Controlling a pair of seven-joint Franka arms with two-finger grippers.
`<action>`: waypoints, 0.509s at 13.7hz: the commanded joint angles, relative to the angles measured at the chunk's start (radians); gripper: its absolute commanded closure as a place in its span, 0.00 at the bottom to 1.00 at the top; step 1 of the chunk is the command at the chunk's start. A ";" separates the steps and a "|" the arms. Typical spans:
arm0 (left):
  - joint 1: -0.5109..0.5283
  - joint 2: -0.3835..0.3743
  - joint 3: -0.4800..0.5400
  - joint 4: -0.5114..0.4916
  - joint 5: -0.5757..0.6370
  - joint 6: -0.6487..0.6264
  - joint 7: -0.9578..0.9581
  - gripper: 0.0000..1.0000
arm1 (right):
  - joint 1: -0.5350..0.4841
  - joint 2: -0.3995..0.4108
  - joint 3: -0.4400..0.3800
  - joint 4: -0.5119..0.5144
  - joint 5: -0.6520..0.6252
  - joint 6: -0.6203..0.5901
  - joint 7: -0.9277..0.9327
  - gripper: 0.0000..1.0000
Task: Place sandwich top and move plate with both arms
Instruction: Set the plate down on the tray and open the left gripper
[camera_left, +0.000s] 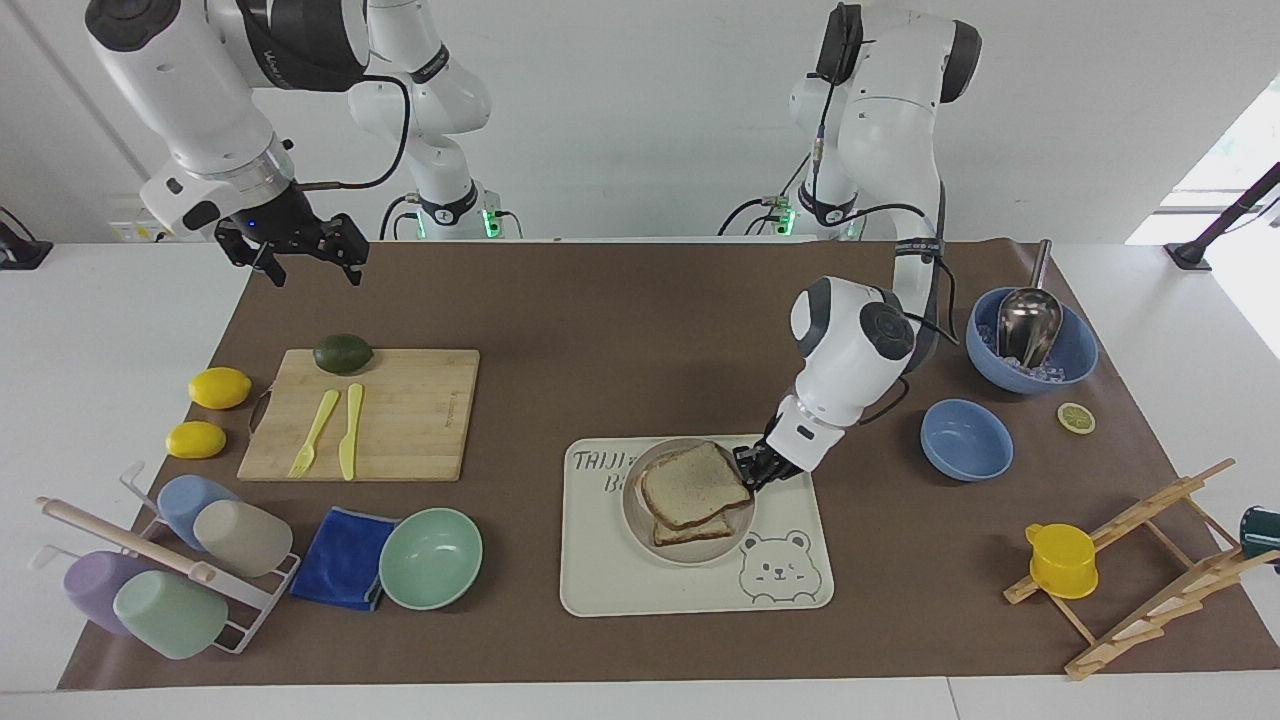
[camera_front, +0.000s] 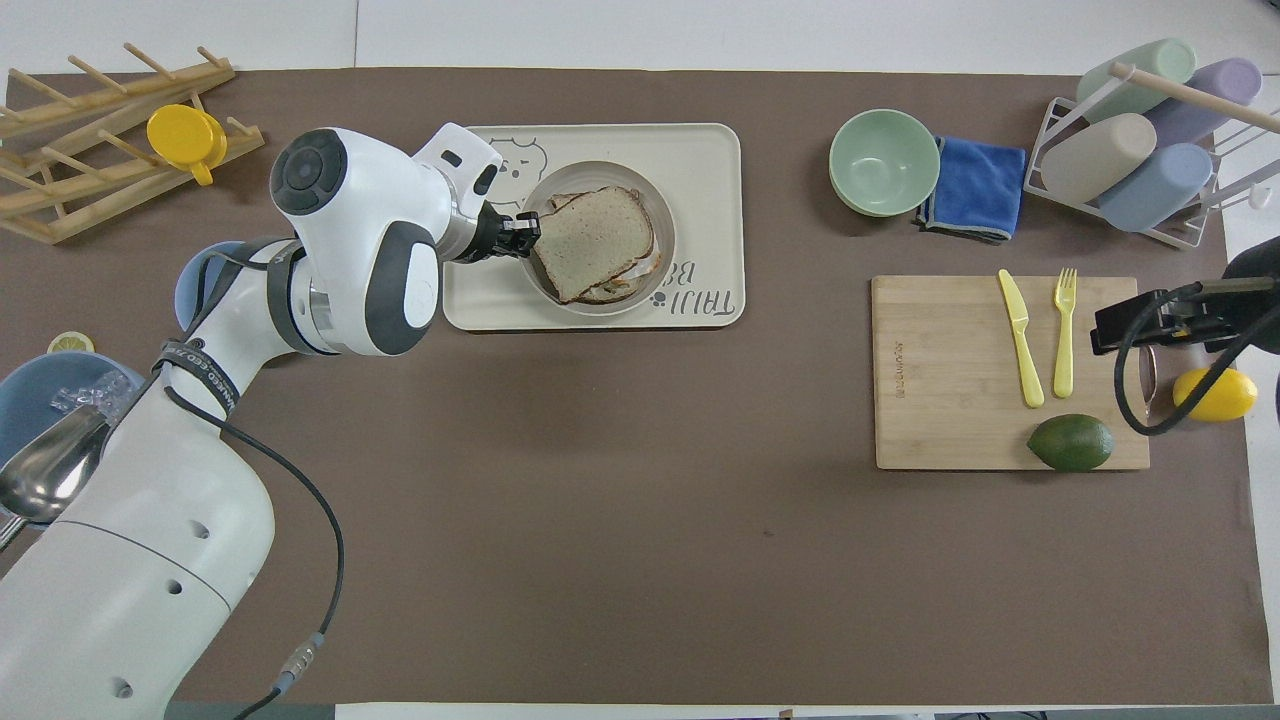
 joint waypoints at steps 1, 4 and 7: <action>0.012 -0.010 -0.002 -0.005 0.002 0.007 0.015 0.18 | -0.013 -0.011 0.005 -0.005 0.023 -0.005 -0.001 0.00; 0.017 -0.010 0.001 0.012 0.004 -0.013 0.017 0.17 | -0.013 -0.012 0.005 -0.005 0.021 -0.005 -0.002 0.00; 0.040 -0.015 0.002 0.020 0.005 -0.039 0.047 0.17 | -0.013 -0.012 0.005 -0.005 0.021 -0.005 -0.001 0.00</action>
